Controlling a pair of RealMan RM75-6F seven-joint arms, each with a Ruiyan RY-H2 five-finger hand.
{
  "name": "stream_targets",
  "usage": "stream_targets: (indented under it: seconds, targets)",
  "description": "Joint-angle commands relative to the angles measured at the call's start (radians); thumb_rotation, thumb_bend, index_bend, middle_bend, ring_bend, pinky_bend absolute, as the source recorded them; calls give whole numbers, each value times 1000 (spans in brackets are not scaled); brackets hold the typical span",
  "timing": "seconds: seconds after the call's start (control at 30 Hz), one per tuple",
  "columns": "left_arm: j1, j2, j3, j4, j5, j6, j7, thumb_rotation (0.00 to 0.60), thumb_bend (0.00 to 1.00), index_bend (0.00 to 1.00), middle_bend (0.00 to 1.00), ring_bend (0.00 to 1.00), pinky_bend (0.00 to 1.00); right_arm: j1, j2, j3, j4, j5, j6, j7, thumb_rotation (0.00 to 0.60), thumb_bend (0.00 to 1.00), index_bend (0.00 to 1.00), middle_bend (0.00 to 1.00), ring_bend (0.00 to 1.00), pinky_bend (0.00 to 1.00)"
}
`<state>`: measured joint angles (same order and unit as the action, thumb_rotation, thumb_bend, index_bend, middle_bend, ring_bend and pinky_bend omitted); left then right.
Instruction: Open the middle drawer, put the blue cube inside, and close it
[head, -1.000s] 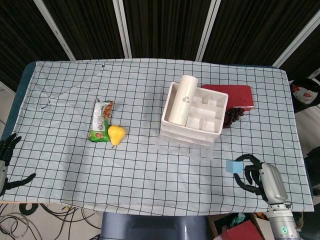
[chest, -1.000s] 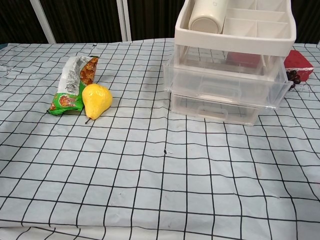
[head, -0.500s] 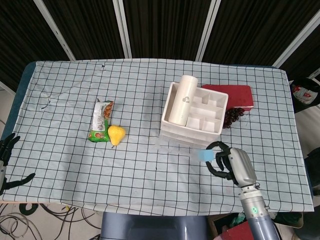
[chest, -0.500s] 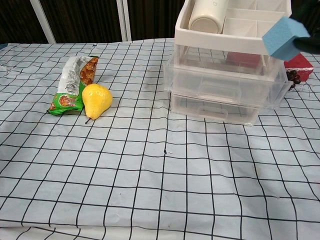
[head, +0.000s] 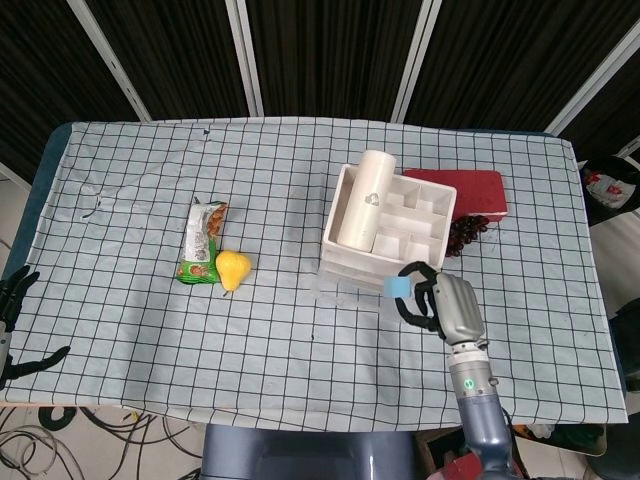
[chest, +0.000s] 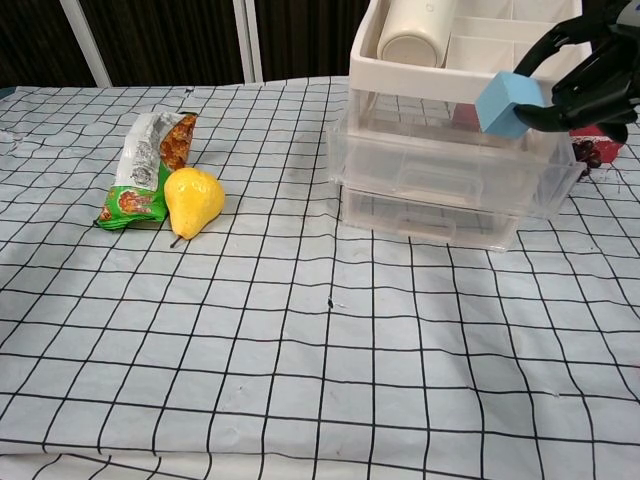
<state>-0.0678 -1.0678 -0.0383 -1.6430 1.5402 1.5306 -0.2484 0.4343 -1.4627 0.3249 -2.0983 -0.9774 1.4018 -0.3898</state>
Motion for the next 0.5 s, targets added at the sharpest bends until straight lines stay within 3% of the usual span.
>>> stream_targets:
  seconds: [0.03, 0.3, 0.4, 0.47, 0.5]
  targets:
    - [0, -1, 0, -1, 0, 0, 0, 600, 25, 0, 0, 0, 0, 3, -8, 5, 8, 2, 10, 4, 600, 274, 280, 855, 892, 777]
    - [0, -2, 0, -1, -1, -1, 5, 600, 25, 0, 0, 0, 0, -26, 12, -39, -32, -48, 24, 35, 600, 247, 197, 854, 892, 777]
    - [1, -3, 0, -2, -2, 2, 5, 600, 26, 0, 0, 0, 0, -51, 31, -74, -59, -96, 31, 61, 600, 250, 339, 853, 891, 777]
    - [2, -3, -1, -1, -3, 3, 5, 600, 26, 0, 0, 0, 0, -76, 53, -108, -82, -142, 41, 83, 600, 273, 514, 846, 883, 776]
    - [3, -3, -1, -1, -3, 4, 4, 600, 26, 0, 0, 0, 0, -87, 63, -124, -91, -163, 45, 91, 600, 285, 553, 843, 880, 775]
